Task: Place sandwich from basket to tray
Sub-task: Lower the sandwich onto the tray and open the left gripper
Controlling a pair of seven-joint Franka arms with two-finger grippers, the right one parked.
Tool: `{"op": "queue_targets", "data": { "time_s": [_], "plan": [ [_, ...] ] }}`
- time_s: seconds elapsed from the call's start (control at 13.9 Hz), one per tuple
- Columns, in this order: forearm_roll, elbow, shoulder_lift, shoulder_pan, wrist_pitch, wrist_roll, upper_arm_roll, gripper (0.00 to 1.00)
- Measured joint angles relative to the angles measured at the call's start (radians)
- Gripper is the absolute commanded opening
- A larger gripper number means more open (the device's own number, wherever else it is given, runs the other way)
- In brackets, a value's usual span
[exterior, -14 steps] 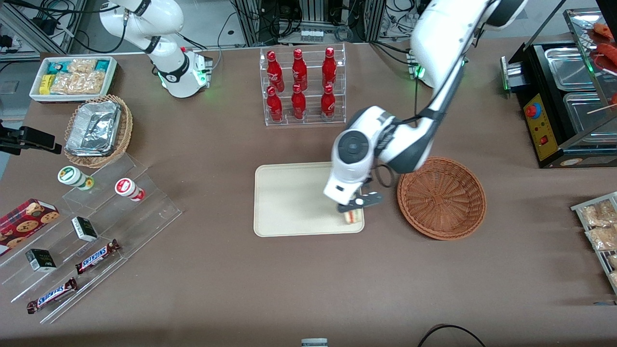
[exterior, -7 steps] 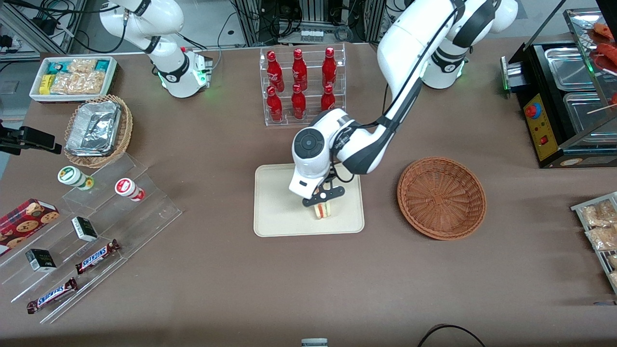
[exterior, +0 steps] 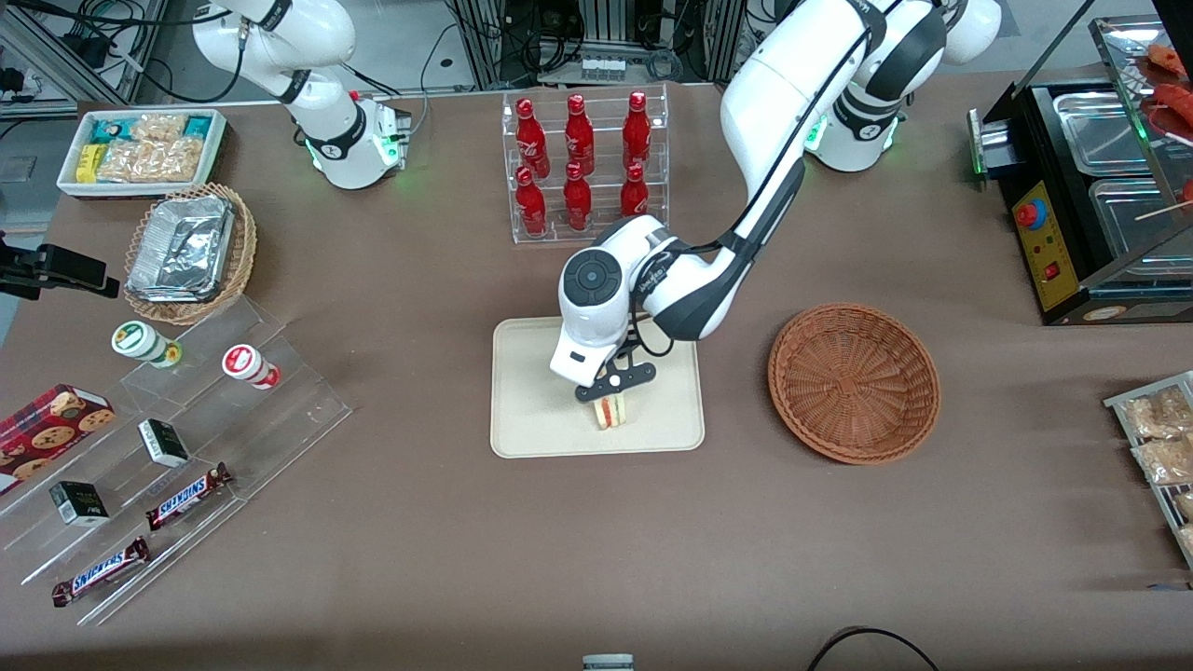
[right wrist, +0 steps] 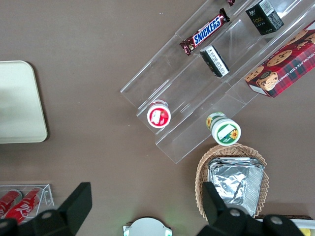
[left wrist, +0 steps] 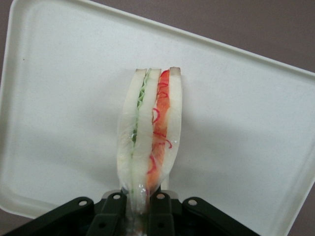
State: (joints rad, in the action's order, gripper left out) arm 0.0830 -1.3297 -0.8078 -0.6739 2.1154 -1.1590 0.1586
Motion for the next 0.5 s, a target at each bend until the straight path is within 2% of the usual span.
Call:
{"op": "queue_targets", "data": {
  "time_s": [0.14, 0.5],
  "plan": [
    [0.0, 0.0, -0.005, 0.0, 0.008, -0.004, 0.0, 1.0],
    [0.0, 0.008, -0.006, 0.0, 0.009, -0.004, 0.0, 1.0]
  ]
}}
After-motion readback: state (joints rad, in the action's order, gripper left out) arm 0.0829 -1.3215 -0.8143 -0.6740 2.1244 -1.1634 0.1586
